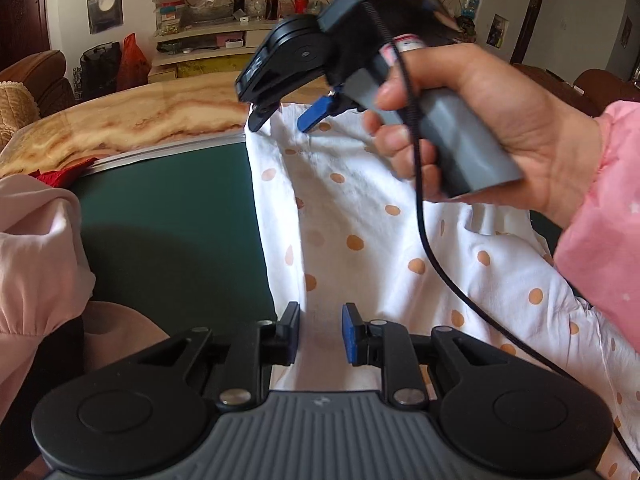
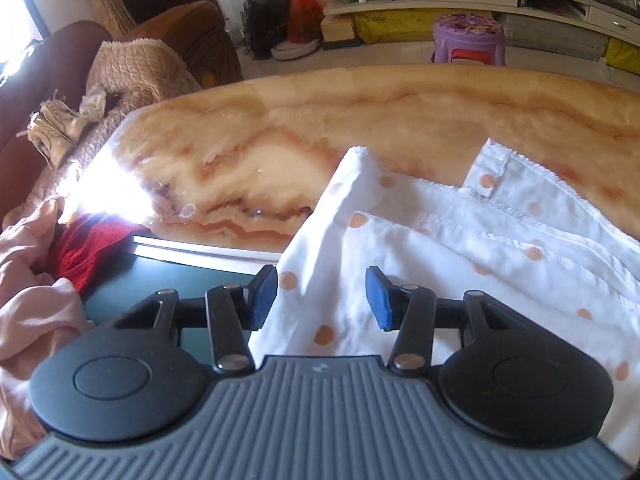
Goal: Fold clothes
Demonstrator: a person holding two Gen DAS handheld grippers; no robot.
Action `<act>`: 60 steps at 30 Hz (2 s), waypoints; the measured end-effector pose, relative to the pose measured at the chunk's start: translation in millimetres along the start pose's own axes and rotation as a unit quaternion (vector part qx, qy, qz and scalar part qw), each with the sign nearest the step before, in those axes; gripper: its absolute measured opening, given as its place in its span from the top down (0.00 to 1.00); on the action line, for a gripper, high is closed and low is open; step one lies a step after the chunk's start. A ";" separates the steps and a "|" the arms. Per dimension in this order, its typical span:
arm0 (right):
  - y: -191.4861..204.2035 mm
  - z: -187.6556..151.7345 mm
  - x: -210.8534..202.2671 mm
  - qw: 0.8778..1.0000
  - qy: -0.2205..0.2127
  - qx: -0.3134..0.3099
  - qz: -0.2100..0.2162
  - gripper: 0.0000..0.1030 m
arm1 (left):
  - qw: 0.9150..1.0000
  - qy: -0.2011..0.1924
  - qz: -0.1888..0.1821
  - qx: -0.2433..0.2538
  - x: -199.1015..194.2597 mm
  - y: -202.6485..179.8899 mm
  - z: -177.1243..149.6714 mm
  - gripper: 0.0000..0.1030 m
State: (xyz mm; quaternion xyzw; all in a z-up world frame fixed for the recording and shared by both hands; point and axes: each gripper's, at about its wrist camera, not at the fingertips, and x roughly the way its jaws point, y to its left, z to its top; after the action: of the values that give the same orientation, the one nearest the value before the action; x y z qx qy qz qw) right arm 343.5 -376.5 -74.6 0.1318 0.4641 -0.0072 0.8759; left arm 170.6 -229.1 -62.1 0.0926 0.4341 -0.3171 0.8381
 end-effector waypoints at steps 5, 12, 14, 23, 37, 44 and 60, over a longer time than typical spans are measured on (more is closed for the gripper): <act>25.1 -11.3 8.2 0.996 -0.013 -0.047 -0.071 0.75 | 1.000 -0.005 -0.014 0.005 -6.7 -4.2 -2.8 0.77; -27.2 -20.9 -50.3 0.998 -0.056 -0.006 -0.026 0.98 | 0.999 -0.016 -0.040 -0.002 -23.1 2.9 -7.5 0.77; -59.1 -27.8 -87.5 0.996 -0.089 0.023 -0.012 0.98 | 0.998 -0.025 -0.050 -0.013 -30.7 11.4 -7.8 0.77; -201.6 -102.6 -204.9 0.974 -0.159 0.155 -0.046 0.98 | 0.989 -0.062 -0.126 -0.044 -44.9 33.4 6.0 0.54; -216.8 -135.5 -176.8 0.976 -0.128 0.139 -0.108 0.86 | 1.000 -0.006 0.011 -0.012 -4.1 28.2 7.8 0.43; -210.5 -136.8 -181.8 0.979 -0.133 0.121 -0.100 0.72 | 0.997 0.018 0.050 0.061 10.0 -8.9 -10.8 0.68; -217.2 -153.4 -178.5 0.984 -0.130 0.114 -0.033 0.54 | 0.995 0.035 0.082 0.036 -74.4 -26.8 -105.5 1.00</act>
State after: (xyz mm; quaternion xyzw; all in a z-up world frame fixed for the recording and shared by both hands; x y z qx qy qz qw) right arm 88.2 -569.2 -59.9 0.2133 0.3469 -0.1059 0.9072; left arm 52.3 -171.0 -64.4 0.1689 0.4424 -0.2592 0.8418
